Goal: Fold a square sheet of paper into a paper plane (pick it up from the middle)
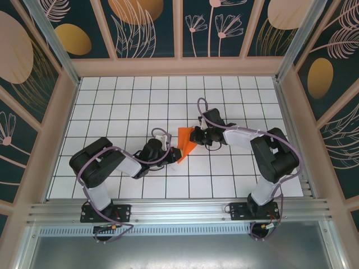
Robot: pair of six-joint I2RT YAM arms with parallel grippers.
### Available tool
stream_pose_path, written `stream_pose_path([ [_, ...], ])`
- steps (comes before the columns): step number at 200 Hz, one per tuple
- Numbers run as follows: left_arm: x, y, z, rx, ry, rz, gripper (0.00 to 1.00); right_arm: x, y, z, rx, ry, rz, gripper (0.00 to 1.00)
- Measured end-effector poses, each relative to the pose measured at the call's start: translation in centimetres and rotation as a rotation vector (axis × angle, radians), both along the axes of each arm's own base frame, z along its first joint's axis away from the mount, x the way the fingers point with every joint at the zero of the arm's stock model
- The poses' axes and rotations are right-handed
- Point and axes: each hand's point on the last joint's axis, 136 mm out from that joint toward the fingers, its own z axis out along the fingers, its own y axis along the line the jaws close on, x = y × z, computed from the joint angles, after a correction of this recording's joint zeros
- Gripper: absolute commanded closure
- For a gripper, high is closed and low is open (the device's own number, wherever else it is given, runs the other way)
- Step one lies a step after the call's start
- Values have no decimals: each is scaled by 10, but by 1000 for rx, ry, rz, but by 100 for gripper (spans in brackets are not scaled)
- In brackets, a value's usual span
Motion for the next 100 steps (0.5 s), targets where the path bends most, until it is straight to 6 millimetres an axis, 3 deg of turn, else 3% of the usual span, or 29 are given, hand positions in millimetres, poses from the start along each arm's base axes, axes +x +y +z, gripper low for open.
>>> stream_pose_path([
  [40,3,3,0,-3,3,7,100,-6,-4,-28,-41,64,1,95],
  [100,7,6,1,-9,9,14,100,-2,-4,-29,-85,28,42,95],
])
